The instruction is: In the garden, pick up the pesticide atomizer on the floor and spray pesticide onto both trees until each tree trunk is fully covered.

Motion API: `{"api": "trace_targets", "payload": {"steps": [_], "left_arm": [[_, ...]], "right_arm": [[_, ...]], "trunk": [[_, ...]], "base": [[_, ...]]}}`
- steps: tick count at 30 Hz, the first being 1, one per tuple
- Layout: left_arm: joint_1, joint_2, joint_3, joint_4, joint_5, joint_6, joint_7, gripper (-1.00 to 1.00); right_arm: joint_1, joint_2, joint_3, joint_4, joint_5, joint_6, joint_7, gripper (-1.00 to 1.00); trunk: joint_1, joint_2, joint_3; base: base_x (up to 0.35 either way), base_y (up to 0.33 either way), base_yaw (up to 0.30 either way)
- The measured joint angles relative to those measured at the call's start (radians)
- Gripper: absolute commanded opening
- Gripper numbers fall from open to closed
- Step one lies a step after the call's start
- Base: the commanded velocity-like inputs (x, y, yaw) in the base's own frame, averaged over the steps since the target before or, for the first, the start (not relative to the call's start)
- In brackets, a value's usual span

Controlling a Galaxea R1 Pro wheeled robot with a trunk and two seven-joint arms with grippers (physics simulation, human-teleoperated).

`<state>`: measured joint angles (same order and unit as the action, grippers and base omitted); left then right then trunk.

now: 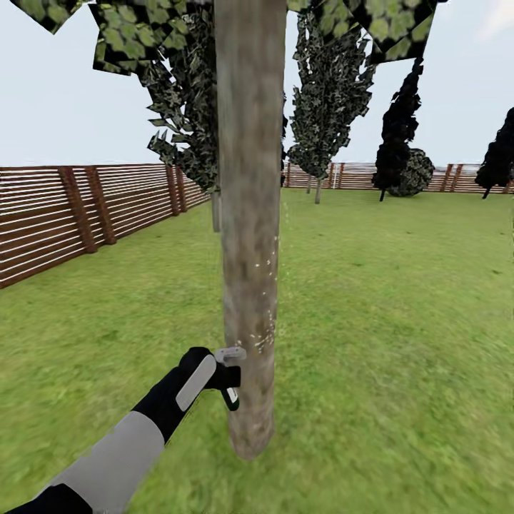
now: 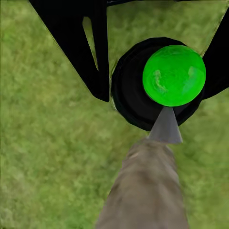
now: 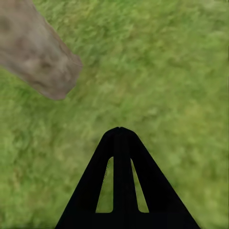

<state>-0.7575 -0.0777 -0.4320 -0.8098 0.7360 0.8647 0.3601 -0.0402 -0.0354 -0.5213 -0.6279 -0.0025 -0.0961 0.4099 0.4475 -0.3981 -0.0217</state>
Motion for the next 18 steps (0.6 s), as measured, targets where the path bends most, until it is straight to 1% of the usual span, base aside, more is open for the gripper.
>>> {"api": "trace_targets", "payload": {"steps": [1,2,3,12,14,16,18], "left_arm": [[-0.006,0.006,-0.001,-0.001,0.0,0.007,0.0,-1.0],[-0.011,0.008,-0.001,-0.001,0.008,0.006,0.0,-1.0],[-0.011,0.008,-0.001,-0.001,0.003,0.008,0.0,-1.0],[-0.01,0.008,-0.003,0.001,0.006,0.003,0.0,-1.0],[0.002,0.02,-0.007,-0.004,0.013,0.015,-0.001,-1.0],[0.006,0.031,-0.008,-0.008,0.014,0.028,-0.001,-1.0],[0.008,0.035,-0.009,-0.014,0.019,0.032,-0.002,-1.0]], "right_arm": [[0.0,0.0,0.0,0.0,0.0,0.0,0.006,-1.0],[0.0,0.0,0.0,0.0,0.0,0.0,0.011,-1.0],[0.0,0.0,0.0,0.0,0.0,0.0,0.012,-1.0],[0.0,0.0,0.0,-0.001,0.0,0.0,0.011,-1.0],[0.0,0.011,0.0,0.001,-0.001,-0.002,0.018,-1.0],[0.0,0.016,0.0,0.002,-0.002,-0.003,0.02,-1.0],[0.0,0.017,0.0,0.002,-0.002,-0.003,0.02,-1.0]], "trunk": [[-0.002,0.0,0.0],[0.002,0.001,0.0],[0.002,0.001,0.0],[0.002,0.0,0.0],[0.002,0.0,0.0],[0.002,0.0,0.0],[0.002,0.0,0.0]], "base": [[0.0,0.0,0.0],[0.0,0.0,0.0],[0.0,0.0,0.0],[0.0,0.0,0.0],[0.0,0.0,0.0],[0.0,0.0,0.0],[0.0,0.0,0.0]]}}
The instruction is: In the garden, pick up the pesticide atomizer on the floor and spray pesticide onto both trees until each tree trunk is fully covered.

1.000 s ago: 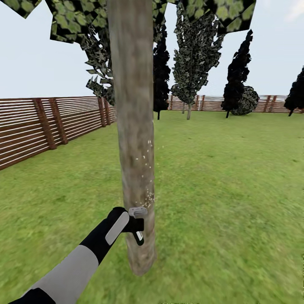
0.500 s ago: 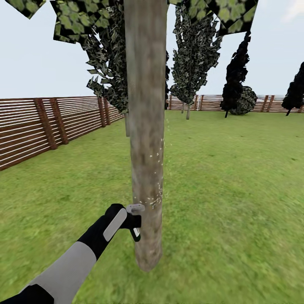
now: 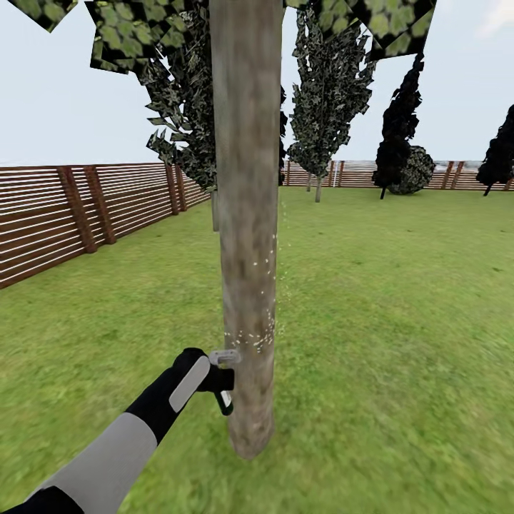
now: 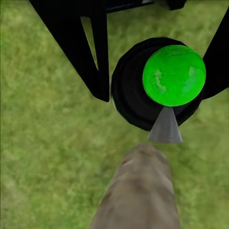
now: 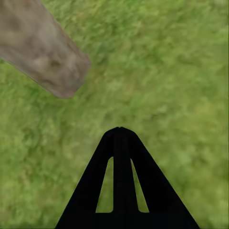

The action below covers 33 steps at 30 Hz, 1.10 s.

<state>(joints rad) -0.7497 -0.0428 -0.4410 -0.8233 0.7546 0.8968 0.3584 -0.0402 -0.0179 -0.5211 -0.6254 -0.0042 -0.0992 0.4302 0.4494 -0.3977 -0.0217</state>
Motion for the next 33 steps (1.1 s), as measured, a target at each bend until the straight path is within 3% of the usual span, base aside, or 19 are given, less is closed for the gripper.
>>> {"api": "trace_targets", "payload": {"steps": [3,5,8,10,12,14,18,20,24,33], "left_arm": [[0.0,0.001,0.0,-0.035,0.0,0.019,0.002,-1.0],[0.0,0.001,0.002,-0.106,-0.003,0.084,0.026,-1.0],[0.0,0.0,0.005,-0.215,-0.008,0.146,0.129,-1.0],[0.0,0.0,0.003,-0.274,-0.007,0.149,0.232,-1.0],[-0.001,-0.001,0.003,-0.286,0.001,0.149,0.27,-1.0],[-0.014,-0.006,0.004,-0.287,0.002,0.149,0.292,-1.0],[-0.096,-0.014,0.006,-0.255,0.001,0.149,0.35,-1.0],[-0.17,-0.029,0.007,-0.197,0.005,0.148,0.367,-1.0],[-0.244,-0.065,0.007,-0.131,0.012,0.147,0.374,-1.0],[-0.255,-0.071,0.004,-0.121,0.01,0.149,0.375,-1.0]], "right_arm": [[0.0,0.001,0.001,0.0,0.0,0.0,0.0,-1.0],[0.0,0.002,0.001,0.0,0.0,0.0,-0.001,-1.0],[0.0,0.002,0.001,0.001,0.001,0.0,-0.002,-1.0],[0.0,0.002,0.001,0.001,0.002,0.001,-0.004,-1.0],[0.0,0.002,0.001,0.002,0.004,0.001,-0.006,-1.0],[0.0,0.003,0.001,0.002,0.006,0.002,-0.009,-1.0],[0.0,0.004,0.003,0.002,0.008,0.002,-0.011,-1.0],[0.0,0.004,0.003,0.002,0.008,0.002,-0.013,-1.0],[0.0,0.004,0.003,0.002,0.009,0.002,-0.014,-1.0],[0.0,0.004,0.004,0.006,0.012,0.002,-0.016,-1.0]], "trunk": [[0.0,0.0,0.0],[0.0,0.0,0.0],[0.0,0.0,0.0],[0.0,0.0,0.0],[0.0,0.0,0.0],[0.0,0.0,0.0],[0.0,0.0,0.0],[0.0,0.0,0.0],[0.0,0.0,0.0],[0.001,0.0,0.005]], "base": [[0.0,0.0,0.0],[0.0,0.0,0.0],[0.0,0.0,0.0],[0.0,0.0,0.0],[0.0,0.0,0.0],[0.0,0.0,0.0],[0.0,0.0,0.0],[0.0,0.0,0.0],[0.01,0.0,0.0],[-0.169,-0.032,0.0]]}}
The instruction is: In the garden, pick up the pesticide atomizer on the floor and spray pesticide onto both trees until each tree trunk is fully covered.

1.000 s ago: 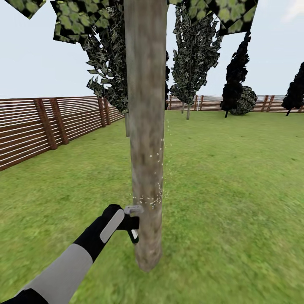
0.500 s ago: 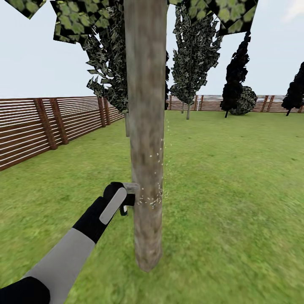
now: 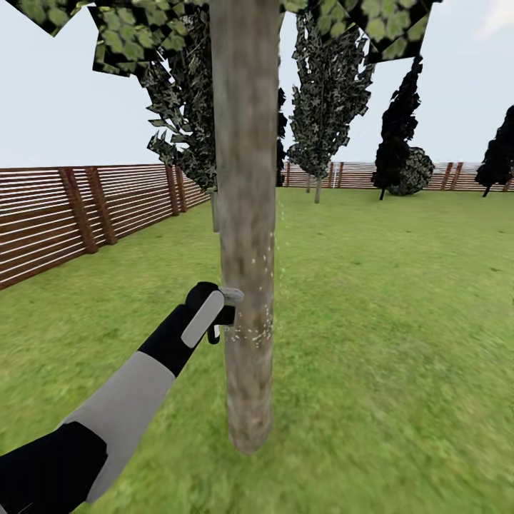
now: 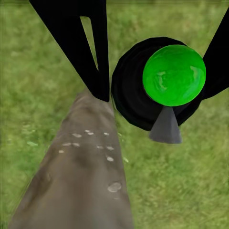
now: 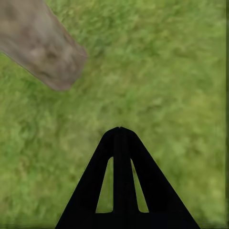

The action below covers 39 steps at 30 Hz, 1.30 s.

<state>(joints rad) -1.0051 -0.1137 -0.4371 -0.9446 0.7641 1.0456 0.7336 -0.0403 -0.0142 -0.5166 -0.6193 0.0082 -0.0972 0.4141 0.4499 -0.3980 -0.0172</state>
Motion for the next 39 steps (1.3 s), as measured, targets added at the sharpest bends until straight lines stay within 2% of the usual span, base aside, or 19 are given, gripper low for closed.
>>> {"api": "trace_targets", "payload": {"steps": [6,11,13,15,16,17,18,20,21,23,27,28,29,31,32,35,36,39], "left_arm": [[0.0,-0.001,-0.001,0.0,0.0,0.0,0.0,-1.0],[-0.001,-0.001,-0.004,-0.012,-0.002,0.0,0.008,-1.0],[-0.035,-0.001,-0.004,-0.008,-0.006,0.0,0.011,-1.0],[-0.095,-0.002,-0.004,0.015,-0.007,0.001,0.013,-1.0],[-0.166,-0.003,-0.003,0.073,0.003,-0.002,0.014,-1.0],[-0.221,-0.005,-0.002,0.108,-0.015,0.001,0.014,-1.0],[-0.269,-0.009,-0.001,0.148,0.001,-0.001,0.014,-1.0],[-0.402,-0.02,0.001,0.258,0.042,0.001,0.015,-1.0],[-0.471,-0.023,0.002,0.314,0.111,-0.005,0.015,-1.0],[-0.61,-0.029,0.003,0.412,0.193,-0.002,0.015,-1.0],[-0.799,-0.056,0.007,0.535,0.233,-0.002,0.016,-1.0],[-0.826,-0.06,0.007,0.548,0.248,-0.001,0.016,-1.0],[-0.85,-0.061,0.004,0.555,0.278,-0.002,0.014,-1.0],[-0.895,-0.061,0.005,0.564,0.362,-0.003,0.014,-1.0],[-0.91,-0.061,0.005,0.566,0.391,-0.001,0.014,-1.0],[-0.918,-0.061,0.004,0.565,0.412,0.0,0.014,-1.0],[-0.919,-0.061,0.005,0.562,0.449,-0.001,0.013,-1.0],[-0.913,-0.061,0.002,0.548,0.485,0.0,0.014,-1.0]], "right_arm": [[0.0,0.0,0.0,0.001,0.0,0.0,0.0,-1.0],[0.0,0.0,0.0,0.002,0.0,0.001,0.0,-1.0],[0.0,0.0,0.0,0.002,0.0,0.001,0.0,-1.0],[0.0,0.0,0.0,0.002,0.0,0.001,0.0,-1.0],[0.0,0.001,0.0,0.003,0.0,0.0,0.0,-1.0],[0.0,0.001,0.0,0.003,0.0,0.0,0.0,-1.0],[0.0,0.001,0.001,0.003,0.0,0.0,0.0,-1.0],[0.0,0.002,0.001,0.003,0.0,0.0,0.0,-1.0],[0.0,0.004,0.002,0.003,0.0,0.0,0.0,-1.0],[0.0,0.009,0.002,0.003,0.001,0.001,0.0,-1.0],[0.0,0.014,0.002,0.003,0.001,0.0,0.0,-1.0],[0.0,0.015,0.002,0.003,0.001,0.0,0.0,-1.0],[0.0,0.015,0.002,0.003,0.002,0.0,0.0,-1.0],[0.0,0.015,0.002,0.003,0.002,0.001,0.0,-1.0],[0.0,0.015,0.002,0.003,0.003,0.001,0.0,-1.0],[0.0,0.016,0.002,0.003,0.003,0.0,0.0,-1.0],[0.0,0.017,0.002,0.003,0.003,0.0,0.0,-1.0],[0.0,0.017,0.002,0.003,0.003,0.0,0.0,-1.0]], "trunk": [[0.0,0.0,-0.003],[0.0,0.0,-0.006],[-0.001,0.0,-0.006],[-0.001,0.0,-0.006],[0.0,0.001,-0.006],[-0.001,0.0,-0.006],[-0.001,0.0,-0.006],[-0.001,0.0,-0.006],[0.0,0.001,-0.006],[-0.001,0.0,-0.006],[-0.001,0.0,-0.006],[-0.001,0.0,-0.006],[-0.001,0.0,-0.006],[-0.001,0.0,-0.006],[-0.001,0.0,-0.006],[-0.001,0.0,-0.006],[-0.001,0.0,-0.006],[-0.001,0.0,-0.006]], "base": [[-0.29,-0.095,0.0],[-0.075,-0.028,0.0],[-0.009,-0.003,0.0],[-0.003,-0.001,0.0],[-0.001,0.0,0.0],[0.0,0.0,0.0],[0.0,0.0,0.0],[0.0,0.0,0.0],[0.0,0.0,0.0],[0.0,0.0,0.0],[0.0,0.0,0.0],[0.0,0.0,0.0],[0.0,0.0,0.0],[0.0,0.0,0.0],[0.0,0.0,0.0],[0.0,0.0,0.0],[0.0,0.0,0.0],[0.0,0.0,0.0]]}}
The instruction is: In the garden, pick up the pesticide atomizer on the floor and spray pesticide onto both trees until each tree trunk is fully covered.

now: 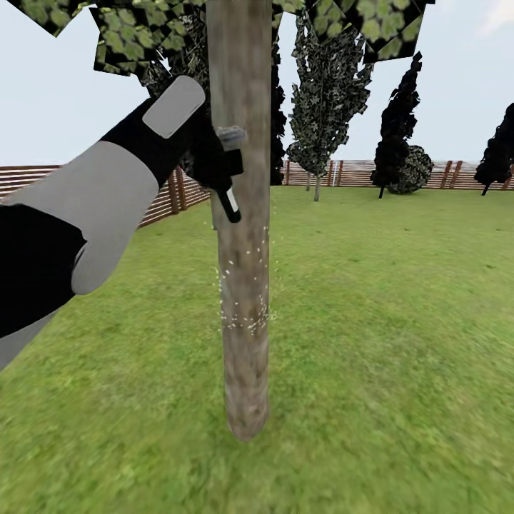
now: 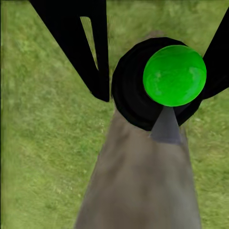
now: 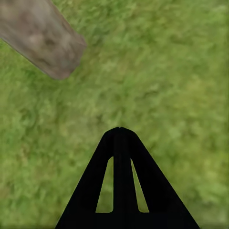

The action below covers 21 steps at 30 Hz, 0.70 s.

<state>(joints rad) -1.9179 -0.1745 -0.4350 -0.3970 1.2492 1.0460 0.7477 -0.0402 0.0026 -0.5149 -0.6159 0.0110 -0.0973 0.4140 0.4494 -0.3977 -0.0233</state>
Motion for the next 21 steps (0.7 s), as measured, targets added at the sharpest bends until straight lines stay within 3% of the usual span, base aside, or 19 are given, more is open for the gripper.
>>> {"api": "trace_targets", "payload": {"steps": [1,3,6,9,11,12,13,15,21], "left_arm": [[0.01,0.0,-0.001,-0.01,0.005,0.0,0.0,-1.0],[0.085,0.0,-0.018,-0.064,0.015,0.0,0.001,-1.0],[0.19,0.0,-0.096,-0.138,0.017,0.0,0.0,-1.0],[0.311,0.0,-0.148,-0.182,0.011,0.001,0.01,-1.0],[0.378,0.0,-0.208,-0.23,0.013,0.0,0.043,-1.0],[0.443,0.001,-0.24,-0.289,0.004,0.001,0.093,-1.0],[0.496,0.002,-0.252,-0.328,0.017,-0.002,0.137,-1.0],[0.552,0.003,-0.26,-0.37,0.012,-0.001,0.176,-1.0],[0.779,0.052,-0.259,-0.52,0.008,-0.001,0.202,-1.0]], "right_arm": [[0.0,0.0,0.0,0.0,0.0,0.0,0.0,-1.0],[0.0,0.0,0.0,0.0,-0.001,0.0,0.0,-1.0],[0.0,0.0,0.0,-0.001,0.0,0.0,0.0,-1.0],[0.0,0.0,0.0,-0.001,-0.001,0.0,0.0,-1.0],[0.0,0.0,0.0,-0.001,-0.001,-0.003,0.0,-1.0],[0.0,0.0,0.0,-0.001,-0.001,-0.005,0.0,-1.0],[0.0,0.0,0.0,-0.001,-0.001,-0.006,0.0,-1.0],[0.0,0.0,0.0,-0.001,-0.001,-0.006,0.0,-1.0],[0.0,0.0,-0.001,-0.001,-0.002,-0.006,0.0,-1.0]], "trunk": [[0.0,0.0,0.0],[0.0,0.001,0.0],[0.0,0.0,0.0],[0.0,0.0,0.0],[0.0,0.0,0.0],[0.0,0.0,0.0],[0.0,0.001,0.0],[0.0,0.0,0.0],[0.0,0.0,0.0]], "base": [[0.0,0.0,0.0],[0.0,0.0,0.0],[0.0,0.0,0.0],[0.0,0.0,0.0],[0.0,0.0,0.0],[0.0,0.0,0.0],[0.0,0.0,0.0],[0.0,0.0,0.0],[0.0,0.02,0.0]]}}
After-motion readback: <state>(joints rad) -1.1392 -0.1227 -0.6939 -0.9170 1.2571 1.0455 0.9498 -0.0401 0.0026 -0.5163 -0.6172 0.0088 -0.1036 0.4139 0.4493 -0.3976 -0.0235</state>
